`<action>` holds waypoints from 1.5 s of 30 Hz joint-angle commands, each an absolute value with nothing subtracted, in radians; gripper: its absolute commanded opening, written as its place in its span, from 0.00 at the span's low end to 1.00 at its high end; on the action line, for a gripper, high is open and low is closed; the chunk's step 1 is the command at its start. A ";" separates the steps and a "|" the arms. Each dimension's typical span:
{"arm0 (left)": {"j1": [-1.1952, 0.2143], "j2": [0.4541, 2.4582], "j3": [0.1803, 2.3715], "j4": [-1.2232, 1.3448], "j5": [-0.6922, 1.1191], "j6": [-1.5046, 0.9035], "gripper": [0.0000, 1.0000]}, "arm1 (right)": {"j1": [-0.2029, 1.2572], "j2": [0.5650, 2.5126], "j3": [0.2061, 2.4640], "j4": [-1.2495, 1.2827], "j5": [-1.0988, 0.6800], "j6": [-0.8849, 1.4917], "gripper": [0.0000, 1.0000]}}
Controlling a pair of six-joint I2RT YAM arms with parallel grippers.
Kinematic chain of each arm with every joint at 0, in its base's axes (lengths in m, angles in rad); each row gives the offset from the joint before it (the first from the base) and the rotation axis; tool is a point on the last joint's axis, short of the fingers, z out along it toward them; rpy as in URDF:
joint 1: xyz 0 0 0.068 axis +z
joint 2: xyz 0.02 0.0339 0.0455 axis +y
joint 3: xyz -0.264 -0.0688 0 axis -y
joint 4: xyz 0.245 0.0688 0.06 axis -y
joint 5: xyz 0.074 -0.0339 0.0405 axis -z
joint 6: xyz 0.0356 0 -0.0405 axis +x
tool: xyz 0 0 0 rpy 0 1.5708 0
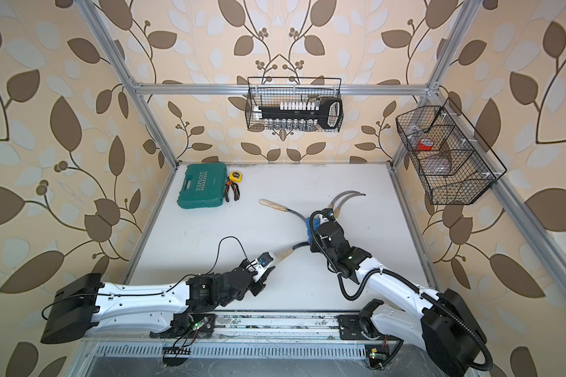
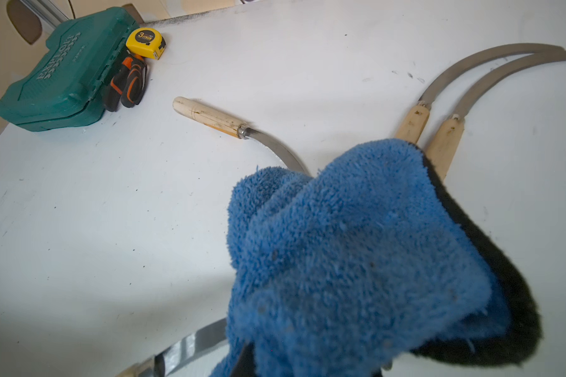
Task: Wipe small sickles with rags
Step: Wipe the small sickle.
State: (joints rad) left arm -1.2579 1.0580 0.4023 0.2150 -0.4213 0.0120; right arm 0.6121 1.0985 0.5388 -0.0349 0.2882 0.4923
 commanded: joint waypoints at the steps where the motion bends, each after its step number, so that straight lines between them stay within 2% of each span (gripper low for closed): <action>1: -1.276 1.058 0.398 0.318 -0.385 0.055 0.00 | 0.614 1.069 0.570 -0.028 0.350 0.467 0.00; 6: -1.306 1.129 0.391 0.390 -0.444 0.089 0.00 | 0.614 1.006 0.542 -0.010 0.305 0.455 0.00; 12: -1.328 1.140 0.398 0.433 -0.471 0.119 0.00 | 0.632 1.018 0.503 0.056 0.233 0.475 0.00; 21: -1.328 1.135 0.421 0.393 -0.476 0.132 0.00 | 0.797 1.083 0.534 0.087 0.281 0.500 0.00; 26: -1.328 1.157 0.434 0.385 -0.511 0.122 0.00 | 0.840 1.100 0.539 0.090 0.285 0.521 0.00; 32: -1.329 1.154 0.422 0.404 -0.518 0.125 0.00 | 0.817 1.135 0.501 0.102 0.353 0.537 0.00; 41: -1.330 1.074 0.386 0.395 -0.500 0.119 0.00 | 0.669 1.145 0.398 0.098 0.380 0.561 0.00; 43: -1.330 1.055 0.379 0.386 -0.495 0.114 0.00 | 0.638 1.144 0.372 0.134 0.320 0.567 0.00; 45: -1.330 1.041 0.375 0.374 -0.494 0.109 0.00 | 0.637 1.153 0.374 0.121 0.333 0.584 0.00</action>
State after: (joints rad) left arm -1.3235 1.0809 0.3794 0.3416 -0.4751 0.1127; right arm 0.6441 1.1408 0.3866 0.1116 0.3336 0.5583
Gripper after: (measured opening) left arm 0.246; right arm 0.116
